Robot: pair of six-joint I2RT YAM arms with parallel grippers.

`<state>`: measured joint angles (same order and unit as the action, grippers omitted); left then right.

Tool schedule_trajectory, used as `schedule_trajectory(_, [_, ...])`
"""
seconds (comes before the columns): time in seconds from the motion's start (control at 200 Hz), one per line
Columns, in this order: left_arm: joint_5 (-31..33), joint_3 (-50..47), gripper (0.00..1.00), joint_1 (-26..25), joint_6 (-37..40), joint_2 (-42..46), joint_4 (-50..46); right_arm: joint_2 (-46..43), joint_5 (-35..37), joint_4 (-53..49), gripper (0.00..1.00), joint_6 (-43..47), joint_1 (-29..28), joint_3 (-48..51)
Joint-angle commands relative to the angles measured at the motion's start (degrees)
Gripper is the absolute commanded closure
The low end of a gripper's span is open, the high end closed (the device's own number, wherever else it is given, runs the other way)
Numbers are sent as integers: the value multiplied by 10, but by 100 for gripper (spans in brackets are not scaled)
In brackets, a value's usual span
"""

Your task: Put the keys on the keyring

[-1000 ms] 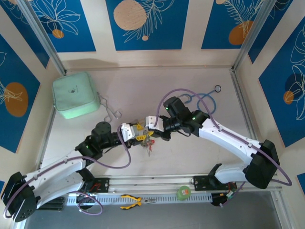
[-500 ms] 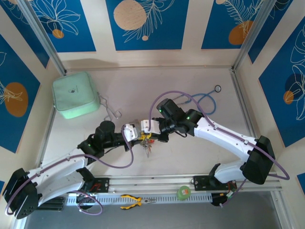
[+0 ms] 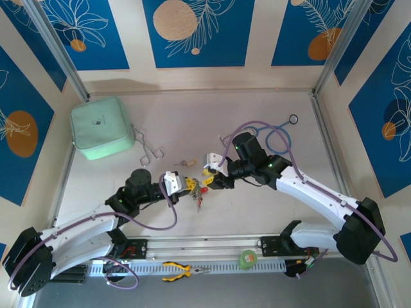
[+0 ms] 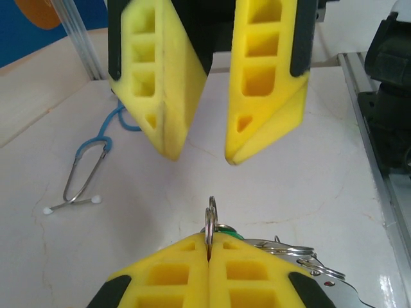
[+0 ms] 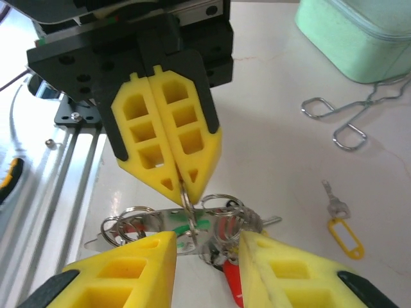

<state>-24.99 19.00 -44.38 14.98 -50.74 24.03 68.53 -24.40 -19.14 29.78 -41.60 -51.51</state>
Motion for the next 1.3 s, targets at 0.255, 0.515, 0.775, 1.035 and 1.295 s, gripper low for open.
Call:
schedule_trajectory(0.255, [-24, -1, 100, -2, -18, 4, 75, 20, -44, 28, 72, -17, -2, 11])
schedule_trajectory(0.515, [-28, 1, 100, -2, -12, 2, 65, 6, -4, 3, 86, 5, -2, 19])
schedule_trajectory(0.775, [-38, 3, 100, -2, -15, 0, 78, 25, -4, 4, 98, -1, -5, 23])
schedule_trajectory(1.035, [-46, 6, 100, -3, -19, -2, 85, 36, 12, 1, 98, 3, -22, 13])
schedule_trajectory(1.295, [-47, 3, 100, -2, -19, -2, 87, -2, 4, 30, 74, -9, -17, 24])
